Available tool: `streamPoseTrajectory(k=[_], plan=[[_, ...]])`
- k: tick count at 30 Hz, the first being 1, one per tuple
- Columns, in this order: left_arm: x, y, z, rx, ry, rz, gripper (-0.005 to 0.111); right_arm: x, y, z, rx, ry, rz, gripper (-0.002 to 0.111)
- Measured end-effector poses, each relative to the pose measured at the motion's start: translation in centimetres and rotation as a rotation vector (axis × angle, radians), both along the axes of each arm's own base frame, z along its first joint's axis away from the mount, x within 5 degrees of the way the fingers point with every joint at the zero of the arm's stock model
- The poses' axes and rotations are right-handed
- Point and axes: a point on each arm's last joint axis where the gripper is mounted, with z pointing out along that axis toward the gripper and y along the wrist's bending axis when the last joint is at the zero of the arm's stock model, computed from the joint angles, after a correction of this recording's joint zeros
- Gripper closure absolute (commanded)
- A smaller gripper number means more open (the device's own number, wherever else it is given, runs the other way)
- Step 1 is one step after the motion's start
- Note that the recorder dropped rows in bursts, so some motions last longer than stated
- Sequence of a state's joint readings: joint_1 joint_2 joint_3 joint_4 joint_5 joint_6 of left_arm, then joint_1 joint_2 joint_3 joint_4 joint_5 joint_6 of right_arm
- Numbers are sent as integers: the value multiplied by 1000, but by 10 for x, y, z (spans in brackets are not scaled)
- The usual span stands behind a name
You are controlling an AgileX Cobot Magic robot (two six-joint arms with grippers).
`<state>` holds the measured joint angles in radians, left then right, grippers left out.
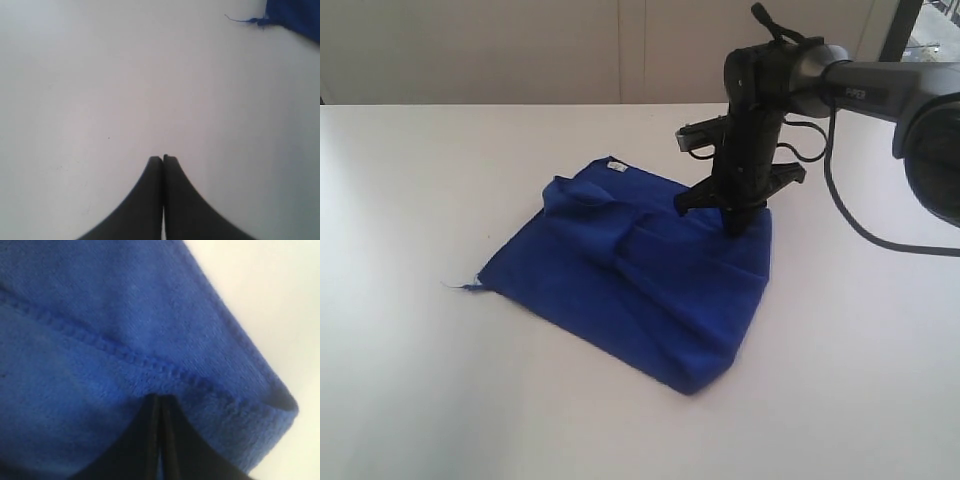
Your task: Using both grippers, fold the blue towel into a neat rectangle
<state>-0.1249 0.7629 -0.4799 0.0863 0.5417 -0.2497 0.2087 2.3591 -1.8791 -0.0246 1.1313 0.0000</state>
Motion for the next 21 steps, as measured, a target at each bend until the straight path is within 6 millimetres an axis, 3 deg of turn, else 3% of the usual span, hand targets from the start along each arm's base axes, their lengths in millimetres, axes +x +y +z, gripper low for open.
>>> streamPoseTrajectory(k=[11,16,21], plan=[[0,0,0,0,0,0,107,-14,-2,12,21,65,-19,108],[0,0,0,0,0,0,107,-16,7,50,47,-53,55,108],[0,0,0,0,0,0,107,-23,41,80,99,-186,231,108]])
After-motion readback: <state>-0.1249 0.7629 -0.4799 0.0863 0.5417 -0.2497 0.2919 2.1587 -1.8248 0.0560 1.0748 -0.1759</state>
